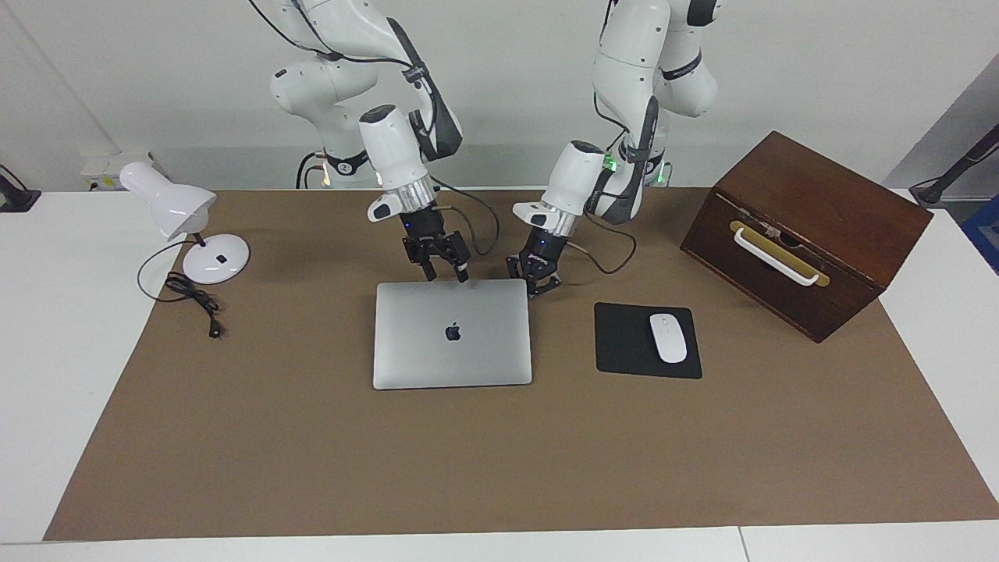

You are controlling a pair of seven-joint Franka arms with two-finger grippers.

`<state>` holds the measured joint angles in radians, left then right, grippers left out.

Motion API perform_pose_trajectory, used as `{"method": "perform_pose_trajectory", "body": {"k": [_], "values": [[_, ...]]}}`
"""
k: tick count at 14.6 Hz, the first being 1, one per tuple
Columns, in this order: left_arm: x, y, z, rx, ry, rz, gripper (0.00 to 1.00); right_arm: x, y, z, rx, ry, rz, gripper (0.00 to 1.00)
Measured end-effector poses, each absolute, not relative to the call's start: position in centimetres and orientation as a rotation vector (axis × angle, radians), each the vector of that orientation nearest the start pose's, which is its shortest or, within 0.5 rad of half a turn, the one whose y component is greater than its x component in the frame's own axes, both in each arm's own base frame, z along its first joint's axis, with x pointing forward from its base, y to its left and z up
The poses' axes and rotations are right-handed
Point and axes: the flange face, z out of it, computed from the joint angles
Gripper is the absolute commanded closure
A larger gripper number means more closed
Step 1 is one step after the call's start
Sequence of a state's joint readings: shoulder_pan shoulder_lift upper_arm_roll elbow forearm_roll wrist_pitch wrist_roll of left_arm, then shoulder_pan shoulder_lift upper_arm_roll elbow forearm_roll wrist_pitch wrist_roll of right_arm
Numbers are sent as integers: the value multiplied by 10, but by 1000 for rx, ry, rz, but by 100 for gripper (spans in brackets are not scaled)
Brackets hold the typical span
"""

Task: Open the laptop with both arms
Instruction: 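Wedge the right gripper under the laptop lid front edge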

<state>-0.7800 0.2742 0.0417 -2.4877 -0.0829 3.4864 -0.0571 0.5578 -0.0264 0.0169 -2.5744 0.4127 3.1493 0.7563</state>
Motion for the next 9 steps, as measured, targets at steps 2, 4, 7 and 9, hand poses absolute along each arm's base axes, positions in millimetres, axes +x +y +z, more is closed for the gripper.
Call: {"method": "perform_pose_trajectory", "body": {"k": [2, 4, 7, 9], "values": [[392, -343, 267, -3073, 948, -1130, 100, 429, 234, 338, -2515, 773, -532, 2], [392, -343, 267, -3073, 948, -1130, 100, 430, 235, 337, -2517, 772, -529, 2], [392, -343, 267, -3073, 948, -1130, 100, 434, 240, 340, -2529, 769, -495, 2], [392, -343, 267, -3073, 948, -1130, 100, 438, 243, 344, -2528, 766, -486, 2]]}}
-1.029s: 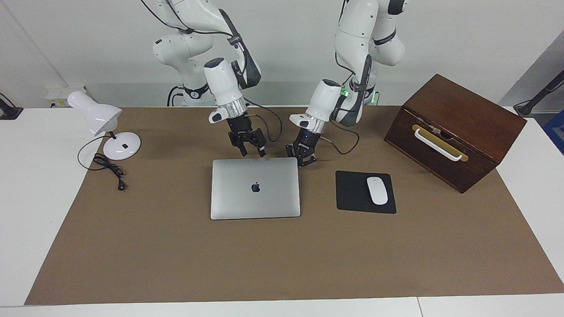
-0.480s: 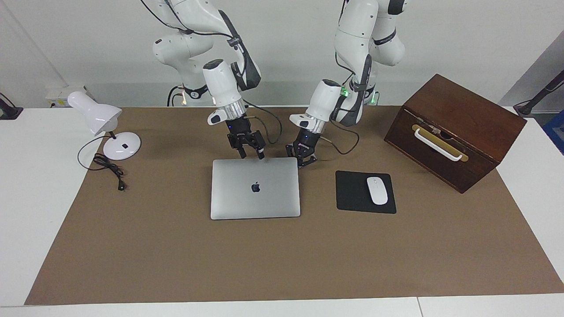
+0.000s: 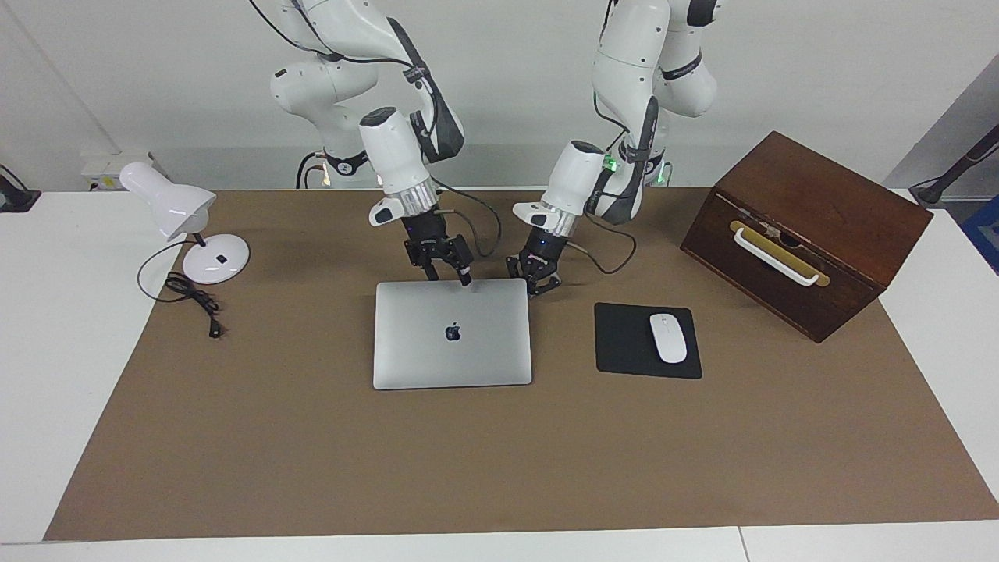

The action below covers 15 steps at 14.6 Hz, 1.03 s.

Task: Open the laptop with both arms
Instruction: 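Wedge the right gripper under the laptop lid front edge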

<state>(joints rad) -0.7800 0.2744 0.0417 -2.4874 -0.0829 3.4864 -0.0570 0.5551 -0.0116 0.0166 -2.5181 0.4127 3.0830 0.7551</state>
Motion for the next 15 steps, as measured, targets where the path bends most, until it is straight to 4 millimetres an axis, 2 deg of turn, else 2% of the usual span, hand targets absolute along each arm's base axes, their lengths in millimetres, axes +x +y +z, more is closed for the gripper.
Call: {"method": "perform_pose_trajectory", "body": {"k": [7, 15], "values": [[392, -343, 267, -3073, 948, -1130, 100, 446, 248, 347, -2537, 762, -456, 2], [392, -343, 267, -3073, 948, -1130, 100, 464, 251, 361, -2554, 741, -413, 2]]}}
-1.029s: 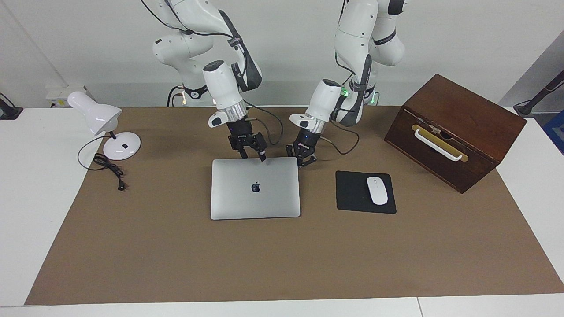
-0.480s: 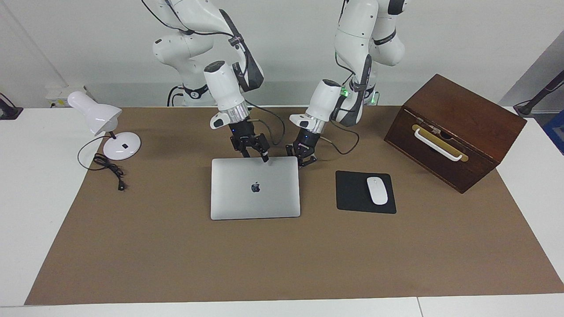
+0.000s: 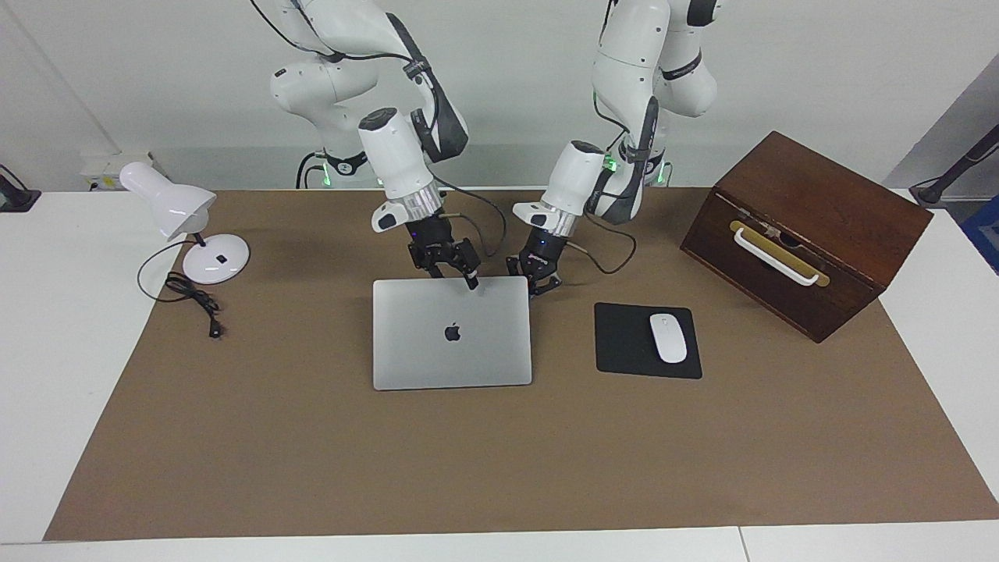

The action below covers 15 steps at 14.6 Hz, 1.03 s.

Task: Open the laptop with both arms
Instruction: 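Wedge the right gripper under the laptop lid front edge, then lift the laptop lid upward with the right gripper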

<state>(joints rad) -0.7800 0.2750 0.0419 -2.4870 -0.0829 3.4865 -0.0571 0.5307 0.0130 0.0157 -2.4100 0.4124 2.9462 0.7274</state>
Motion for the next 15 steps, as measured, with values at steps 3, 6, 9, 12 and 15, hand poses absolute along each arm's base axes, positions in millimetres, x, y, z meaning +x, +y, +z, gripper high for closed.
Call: {"method": "perform_pose_trajectory", "body": {"k": [3, 6, 9, 12, 15], "values": [[392, -343, 267, -3073, 948, -1130, 100, 470, 253, 366, -2550, 730, -423, 2], [392, -343, 267, -3073, 948, -1130, 100, 479, 252, 367, -2551, 734, -418, 1], [392, -343, 267, -3073, 948, -1130, 100, 493, 249, 374, -2559, 716, -416, 1], [392, -343, 267, -3073, 948, -1130, 100, 507, 246, 385, -2560, 706, -407, 1], [392, -343, 267, -3073, 948, -1130, 100, 518, 245, 393, -2560, 701, -406, 1]]}}
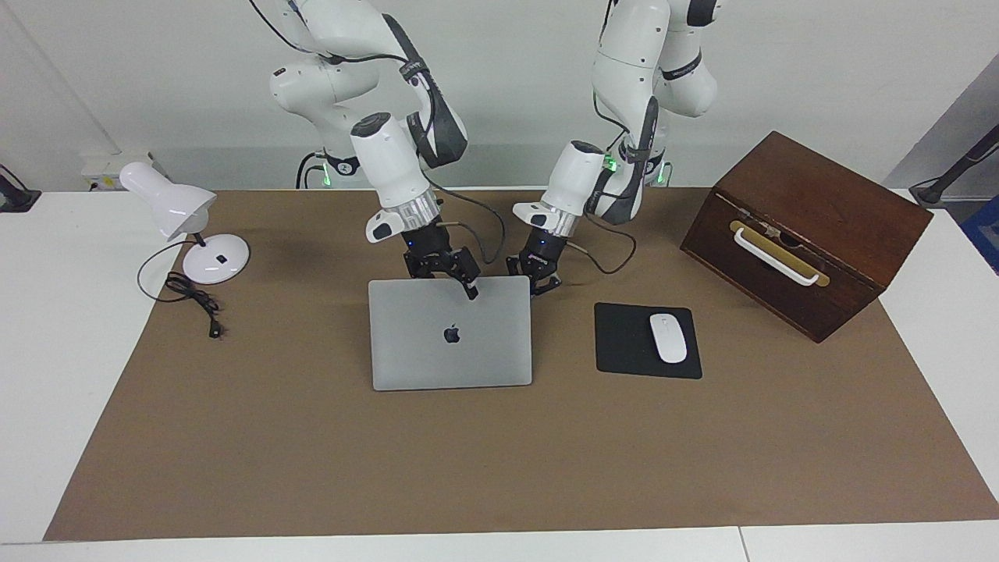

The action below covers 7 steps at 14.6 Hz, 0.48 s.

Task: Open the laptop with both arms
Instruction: 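Lift the laptop lid upward with the right gripper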

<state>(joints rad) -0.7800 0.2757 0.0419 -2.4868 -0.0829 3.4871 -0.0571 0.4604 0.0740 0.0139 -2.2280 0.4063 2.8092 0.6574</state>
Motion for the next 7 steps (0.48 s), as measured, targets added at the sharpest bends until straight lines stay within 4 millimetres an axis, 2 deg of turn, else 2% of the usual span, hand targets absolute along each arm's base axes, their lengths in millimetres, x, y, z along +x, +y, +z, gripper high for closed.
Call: {"method": "perform_pose_trajectory", "body": {"k": [7], "values": [[392, -343, 267, -3073, 948, -1130, 100, 541, 246, 409, -2597, 656, -395, 1]]}}
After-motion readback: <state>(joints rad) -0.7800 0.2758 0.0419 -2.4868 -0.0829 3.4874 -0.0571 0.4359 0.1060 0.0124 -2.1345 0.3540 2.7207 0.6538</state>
